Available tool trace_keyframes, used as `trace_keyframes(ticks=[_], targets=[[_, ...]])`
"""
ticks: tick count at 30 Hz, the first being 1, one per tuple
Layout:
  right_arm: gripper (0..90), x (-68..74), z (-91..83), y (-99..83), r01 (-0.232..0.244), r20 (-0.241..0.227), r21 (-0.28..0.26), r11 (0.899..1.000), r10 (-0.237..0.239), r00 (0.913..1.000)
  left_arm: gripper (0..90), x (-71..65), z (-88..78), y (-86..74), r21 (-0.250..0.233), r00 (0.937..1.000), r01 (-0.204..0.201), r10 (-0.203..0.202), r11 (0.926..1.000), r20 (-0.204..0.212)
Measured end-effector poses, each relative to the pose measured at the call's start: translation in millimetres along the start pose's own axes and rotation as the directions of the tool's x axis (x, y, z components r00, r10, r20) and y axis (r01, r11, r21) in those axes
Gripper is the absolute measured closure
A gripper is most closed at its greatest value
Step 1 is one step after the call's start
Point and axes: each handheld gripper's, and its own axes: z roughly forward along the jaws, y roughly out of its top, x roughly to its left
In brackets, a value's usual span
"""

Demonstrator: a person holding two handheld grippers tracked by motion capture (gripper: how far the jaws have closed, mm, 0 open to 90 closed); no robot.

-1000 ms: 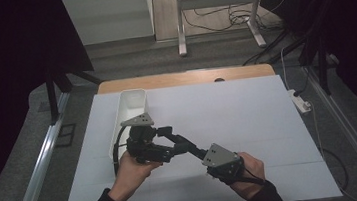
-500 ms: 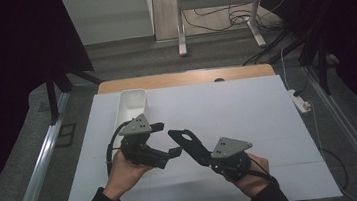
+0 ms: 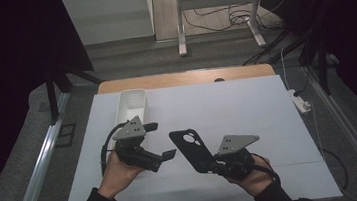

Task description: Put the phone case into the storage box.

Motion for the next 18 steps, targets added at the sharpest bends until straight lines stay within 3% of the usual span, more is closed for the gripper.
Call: trace_keyframes(ticks=[8,18], targets=[[85.2,-1.4,0.5,-1.8,-0.016,-0.063,-0.003,1.000,0.016,0.9979,3.5,1.3,-2.0,-2.7,-0.003,0.9999,-0.010,0.010,0.9999,0.012],[85.2,0.8,2.9,-2.2,-0.001,-0.070,-0.001,1.000,0.001,0.9976,38.0,-1.2,-3.2,-2.4,-0.024,0.9971,-0.005,0.007,0.9997,0.076]])
